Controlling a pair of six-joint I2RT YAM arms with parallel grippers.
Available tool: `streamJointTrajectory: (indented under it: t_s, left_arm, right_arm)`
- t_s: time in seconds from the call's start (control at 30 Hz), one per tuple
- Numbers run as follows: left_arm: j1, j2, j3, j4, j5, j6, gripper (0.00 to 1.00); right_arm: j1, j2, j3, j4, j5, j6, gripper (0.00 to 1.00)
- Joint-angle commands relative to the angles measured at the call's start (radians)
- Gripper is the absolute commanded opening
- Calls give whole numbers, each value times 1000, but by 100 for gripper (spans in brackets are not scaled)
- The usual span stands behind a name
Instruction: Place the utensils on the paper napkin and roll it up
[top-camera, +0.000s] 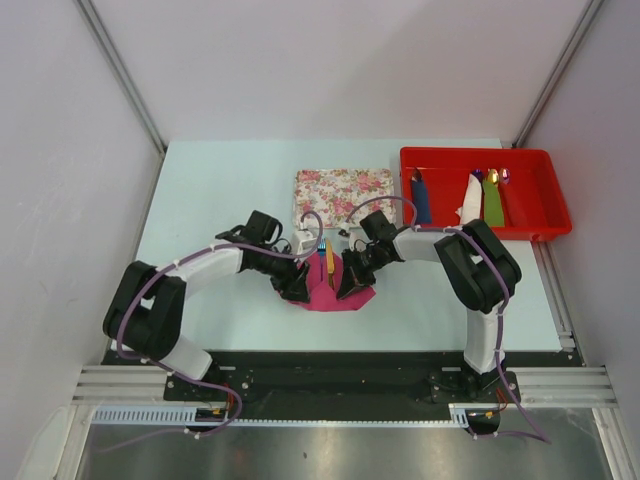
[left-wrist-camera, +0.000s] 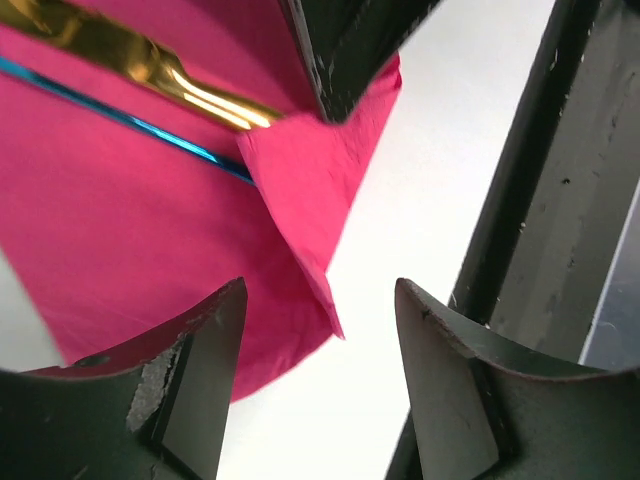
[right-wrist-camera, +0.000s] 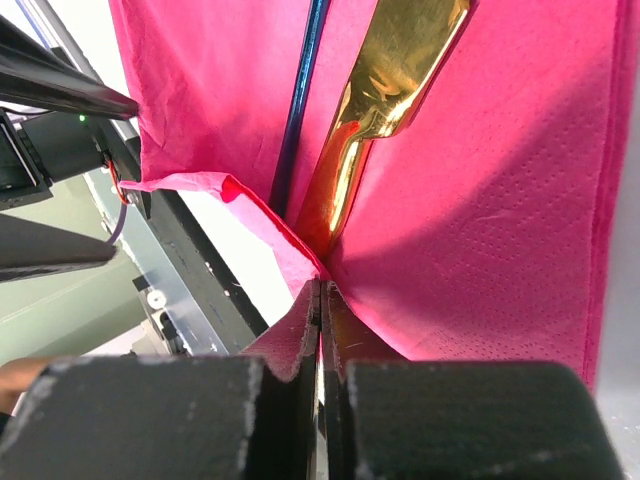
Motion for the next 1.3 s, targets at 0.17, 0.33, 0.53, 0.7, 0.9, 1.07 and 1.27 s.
streamJointTrajectory:
  t_s: [0.17,0.33,0.53,0.7,0.9,1.07,1.27]
  left_arm:
    - [0,27,-34,-12,58,-29,62]
    - [1,84,-18,-38,46,-18,55]
    - [6,112,7,-79,38,-6,24]
    - [15,155,25,-93,-3,-27,10]
    - [18,182,39,-104,-37,-47,11]
    - [36,112,26,-90,-21,-49,39]
    - [66,-87,5,17,-28,-107,44]
  right_arm:
    - [-4,-13,-5,10,21,5,0]
    - [-6,-10,-5,13,24,10,0]
    - [-6,-16,-6,16,32,16,0]
    - [-1,-16,-2,17,46,15,0]
    - [6,-17,3,13,58,15,0]
    - [15,-16,15,1,66,4,0]
    - [20,-8,37,-28,83,-10,0]
